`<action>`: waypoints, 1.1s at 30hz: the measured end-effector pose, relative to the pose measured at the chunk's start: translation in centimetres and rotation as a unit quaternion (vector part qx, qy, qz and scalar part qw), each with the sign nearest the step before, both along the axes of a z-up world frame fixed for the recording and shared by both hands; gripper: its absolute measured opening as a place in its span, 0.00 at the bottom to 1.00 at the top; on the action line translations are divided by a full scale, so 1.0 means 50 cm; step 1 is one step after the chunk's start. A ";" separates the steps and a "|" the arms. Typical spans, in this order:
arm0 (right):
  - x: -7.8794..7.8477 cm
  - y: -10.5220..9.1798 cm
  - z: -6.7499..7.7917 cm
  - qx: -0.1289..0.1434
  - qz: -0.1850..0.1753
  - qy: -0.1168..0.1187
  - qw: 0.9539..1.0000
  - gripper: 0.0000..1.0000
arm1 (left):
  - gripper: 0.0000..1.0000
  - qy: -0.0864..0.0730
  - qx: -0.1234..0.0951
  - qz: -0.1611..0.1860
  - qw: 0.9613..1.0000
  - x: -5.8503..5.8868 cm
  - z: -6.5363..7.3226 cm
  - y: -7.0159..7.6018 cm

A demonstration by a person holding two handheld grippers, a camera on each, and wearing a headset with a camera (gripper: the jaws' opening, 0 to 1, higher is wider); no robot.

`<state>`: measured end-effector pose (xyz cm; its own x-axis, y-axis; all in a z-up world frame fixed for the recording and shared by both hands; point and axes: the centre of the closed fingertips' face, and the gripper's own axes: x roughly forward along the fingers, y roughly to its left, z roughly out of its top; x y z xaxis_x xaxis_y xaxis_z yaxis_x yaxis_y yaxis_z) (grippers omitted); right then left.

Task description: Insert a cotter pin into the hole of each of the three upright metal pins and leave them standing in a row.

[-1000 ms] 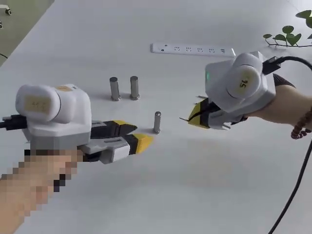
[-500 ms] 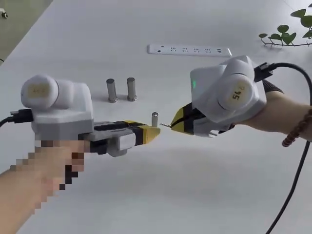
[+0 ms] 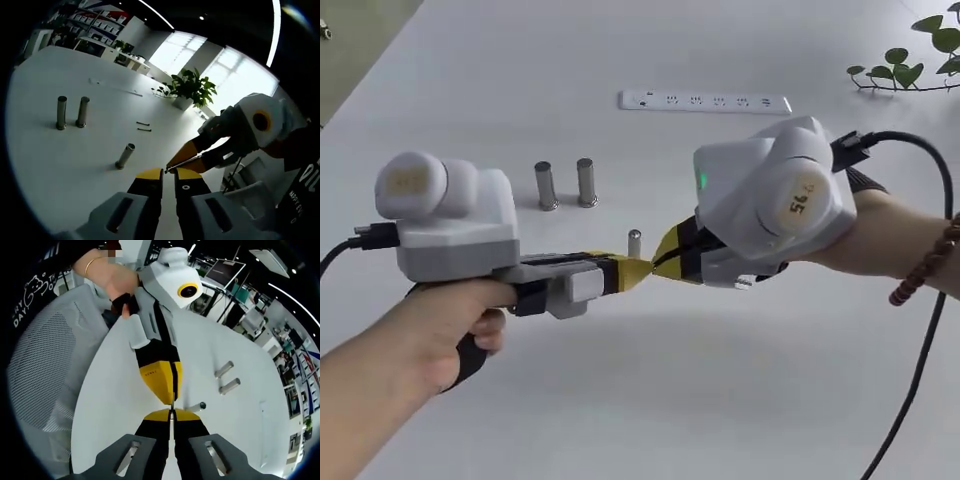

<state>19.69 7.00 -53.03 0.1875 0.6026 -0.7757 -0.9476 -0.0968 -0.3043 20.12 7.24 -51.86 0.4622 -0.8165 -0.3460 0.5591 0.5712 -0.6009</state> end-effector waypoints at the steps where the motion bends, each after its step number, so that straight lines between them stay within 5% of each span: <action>1: -0.002 0.001 0.001 0.000 0.003 0.000 1.000 0.00 | 0.05 0.001 0.000 0.000 1.000 0.000 -0.001 0.000; 13: -0.010 0.003 0.004 -0.005 0.012 -0.010 1.000 0.00 | 0.00 0.015 -0.003 -0.001 1.000 -0.006 -0.004 -0.002; 20: -0.011 0.003 0.008 0.000 0.008 -0.009 1.000 0.00 | 0.00 0.003 -0.002 -0.008 1.000 -0.007 0.002 -0.003; 29: -0.011 0.005 0.007 0.026 -0.031 0.037 0.998 0.00 | 0.00 -0.041 0.033 -0.031 0.998 -0.011 0.010 0.006; 33: -0.015 0.005 0.008 0.059 -0.062 0.086 0.993 0.00 | 0.00 -0.061 0.047 -0.038 0.996 -0.014 0.010 0.020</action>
<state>18.94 7.24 -52.62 0.1359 0.6716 -0.7284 -0.9891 0.0494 -0.1389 19.43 8.23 -51.37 0.4427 -0.8173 -0.3688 0.6685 0.5750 -0.4718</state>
